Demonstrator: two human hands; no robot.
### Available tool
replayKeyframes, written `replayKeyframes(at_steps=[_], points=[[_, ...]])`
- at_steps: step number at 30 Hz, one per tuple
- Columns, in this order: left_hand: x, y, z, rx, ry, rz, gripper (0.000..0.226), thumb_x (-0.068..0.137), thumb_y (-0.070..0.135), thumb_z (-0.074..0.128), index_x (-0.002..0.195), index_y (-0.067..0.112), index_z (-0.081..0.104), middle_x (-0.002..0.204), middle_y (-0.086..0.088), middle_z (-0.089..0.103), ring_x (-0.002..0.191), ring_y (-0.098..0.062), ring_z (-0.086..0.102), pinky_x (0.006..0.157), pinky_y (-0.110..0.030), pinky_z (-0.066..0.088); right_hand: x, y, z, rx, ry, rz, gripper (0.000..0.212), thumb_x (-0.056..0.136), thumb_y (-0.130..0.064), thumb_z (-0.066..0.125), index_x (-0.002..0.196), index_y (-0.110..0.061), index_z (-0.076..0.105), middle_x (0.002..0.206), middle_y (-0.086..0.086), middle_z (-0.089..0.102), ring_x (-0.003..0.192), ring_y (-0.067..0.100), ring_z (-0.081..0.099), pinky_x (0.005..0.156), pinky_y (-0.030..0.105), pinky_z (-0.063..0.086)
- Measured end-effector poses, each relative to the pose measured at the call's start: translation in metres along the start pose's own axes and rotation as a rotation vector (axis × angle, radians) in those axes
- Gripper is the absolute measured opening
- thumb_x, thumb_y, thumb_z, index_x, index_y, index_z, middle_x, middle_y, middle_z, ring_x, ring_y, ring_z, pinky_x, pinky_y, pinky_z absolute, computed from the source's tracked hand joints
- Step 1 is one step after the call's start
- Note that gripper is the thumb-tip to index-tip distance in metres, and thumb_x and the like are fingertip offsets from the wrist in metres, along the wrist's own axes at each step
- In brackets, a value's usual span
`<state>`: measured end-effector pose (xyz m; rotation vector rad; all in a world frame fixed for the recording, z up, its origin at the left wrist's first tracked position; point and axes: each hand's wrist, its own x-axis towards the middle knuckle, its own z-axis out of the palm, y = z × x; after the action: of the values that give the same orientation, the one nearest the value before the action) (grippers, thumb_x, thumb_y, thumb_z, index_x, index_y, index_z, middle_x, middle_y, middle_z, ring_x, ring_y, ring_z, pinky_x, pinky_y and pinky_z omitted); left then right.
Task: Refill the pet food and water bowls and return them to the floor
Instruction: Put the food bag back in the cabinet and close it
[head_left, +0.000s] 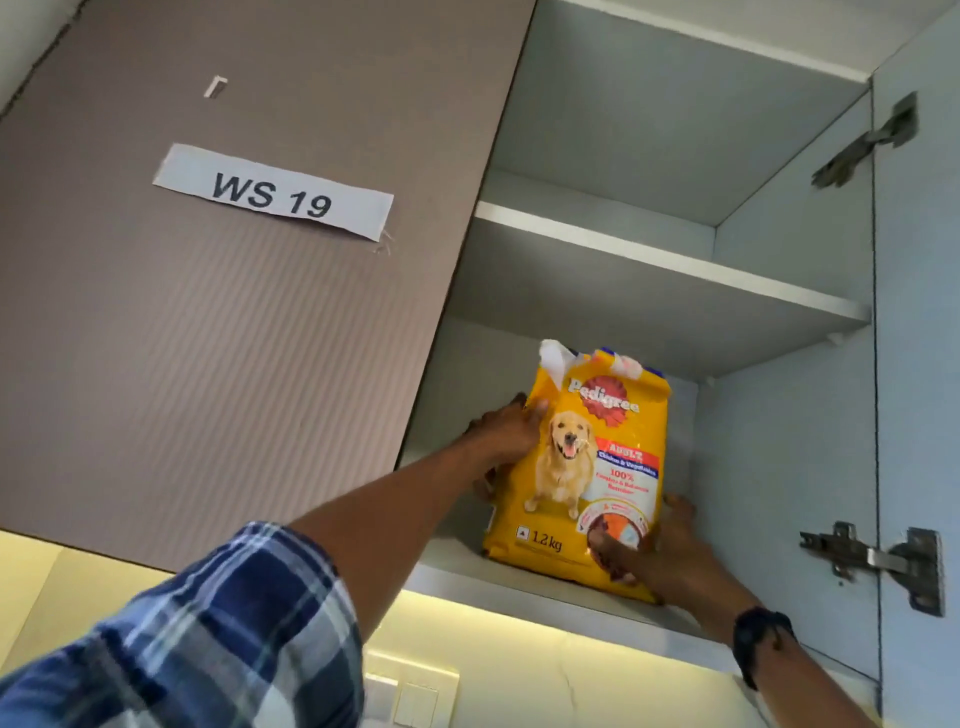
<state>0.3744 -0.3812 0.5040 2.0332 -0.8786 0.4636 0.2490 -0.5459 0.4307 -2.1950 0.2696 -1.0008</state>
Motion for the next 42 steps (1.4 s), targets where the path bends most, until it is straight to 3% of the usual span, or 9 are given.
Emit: replayKeyframes(at_steps=[3, 6, 9, 14, 20, 28, 31, 35, 42], points=[[-0.007, -0.003, -0.009, -0.184, -0.163, 0.012, 0.091, 0.076, 0.068, 0.065, 0.149, 0.029, 0.028, 0.153, 0.000, 0.040, 0.135, -0.032, 0.045, 0.104, -0.048, 0.046, 0.000, -0.012, -0.008, -0.196, -0.008, -0.051, 0.099, 0.066, -0.035, 0.089, 0.135, -0.015, 0.021, 0.112, 0.003, 0.054, 0.091, 0.015, 0.062, 0.061, 0.021, 0.056], [-0.015, -0.012, -0.019, -0.017, -0.327, 0.011, 0.094, 0.070, 0.059, 0.076, 0.148, 0.032, 0.030, 0.151, -0.002, 0.043, 0.131, -0.033, 0.050, 0.071, -0.036, 0.061, -0.005, -0.020, -0.007, -0.539, 0.157, -0.173, 0.098, 0.059, -0.058, 0.085, 0.127, -0.015, 0.029, 0.115, 0.004, 0.043, 0.112, 0.026, 0.055, 0.086, 0.034, 0.050], [-0.010, -0.014, 0.011, 0.224, -0.433, -0.093, 0.101, 0.063, 0.064, 0.079, 0.147, 0.033, 0.032, 0.147, -0.005, 0.048, 0.117, -0.035, 0.061, 0.074, -0.043, 0.063, 0.009, 0.013, -0.001, -0.476, -0.010, -0.171, 0.073, 0.070, -0.058, 0.078, 0.117, -0.021, 0.036, 0.117, 0.001, 0.056, 0.097, 0.018, 0.061, 0.071, 0.025, 0.054], [-0.009, -0.025, 0.041, 0.706, -0.031, 0.085, 0.079, 0.071, 0.077, 0.062, 0.127, 0.023, 0.053, 0.122, -0.004, 0.065, 0.093, -0.024, 0.066, 0.076, -0.034, 0.051, 0.022, 0.023, 0.023, -0.614, -0.123, -0.159, 0.056, 0.095, -0.042, 0.059, 0.136, -0.012, 0.038, 0.136, 0.011, 0.051, 0.117, 0.025, 0.055, 0.088, 0.028, 0.047], [-0.026, -0.045, 0.066, 0.578, -0.288, 0.040, 0.057, 0.098, 0.049, 0.047, 0.138, 0.009, 0.041, 0.140, -0.021, 0.047, 0.124, -0.037, 0.051, 0.096, -0.039, 0.043, 0.027, 0.023, 0.021, -0.567, -0.359, -0.096, 0.049, 0.100, -0.025, 0.046, 0.146, -0.011, 0.036, 0.144, 0.015, 0.047, 0.127, 0.030, 0.048, 0.100, 0.028, 0.041], [-0.093, -0.016, 0.042, 0.503, -0.323, 0.014, 0.040, 0.105, 0.027, 0.032, 0.124, 0.004, 0.057, 0.135, -0.020, 0.055, 0.119, -0.035, 0.052, 0.084, -0.030, 0.038, -0.018, 0.012, 0.007, -0.594, -0.212, -0.082, 0.018, 0.092, -0.025, 0.053, 0.102, -0.014, 0.064, 0.113, 0.010, 0.061, 0.108, 0.032, 0.060, 0.081, 0.031, 0.046], [-0.132, -0.009, 0.036, 0.559, -0.271, 0.090, 0.048, 0.107, 0.037, 0.022, 0.113, 0.006, 0.058, 0.124, -0.020, 0.060, 0.111, -0.037, 0.056, 0.082, -0.033, 0.037, -0.072, 0.017, 0.009, -0.798, 0.141, -0.350, 0.033, 0.097, -0.024, 0.032, 0.092, -0.011, 0.063, 0.095, 0.011, 0.067, 0.089, 0.035, 0.067, 0.068, 0.034, 0.045], [-0.177, 0.007, 0.032, 0.535, -0.258, 0.156, 0.053, 0.105, 0.046, 0.017, 0.115, 0.009, 0.054, 0.121, -0.019, 0.060, 0.113, -0.037, 0.056, 0.099, -0.044, 0.043, -0.129, 0.025, 0.006, -0.423, 0.149, -0.327, 0.036, 0.101, -0.019, 0.044, 0.131, -0.011, 0.060, 0.137, 0.007, 0.059, 0.130, 0.025, 0.049, 0.110, 0.033, 0.030], [-0.251, 0.060, 0.010, 0.163, -0.231, 0.216, 0.073, 0.096, 0.064, 0.026, 0.154, 0.020, 0.013, 0.156, -0.011, 0.035, 0.132, -0.035, 0.046, 0.108, -0.043, 0.038, -0.218, 0.018, -0.068, 0.779, 0.192, 0.199, 0.020, 0.092, -0.016, 0.065, 0.112, -0.019, 0.065, 0.128, 0.005, 0.065, 0.127, 0.019, 0.054, 0.094, 0.027, 0.041]])
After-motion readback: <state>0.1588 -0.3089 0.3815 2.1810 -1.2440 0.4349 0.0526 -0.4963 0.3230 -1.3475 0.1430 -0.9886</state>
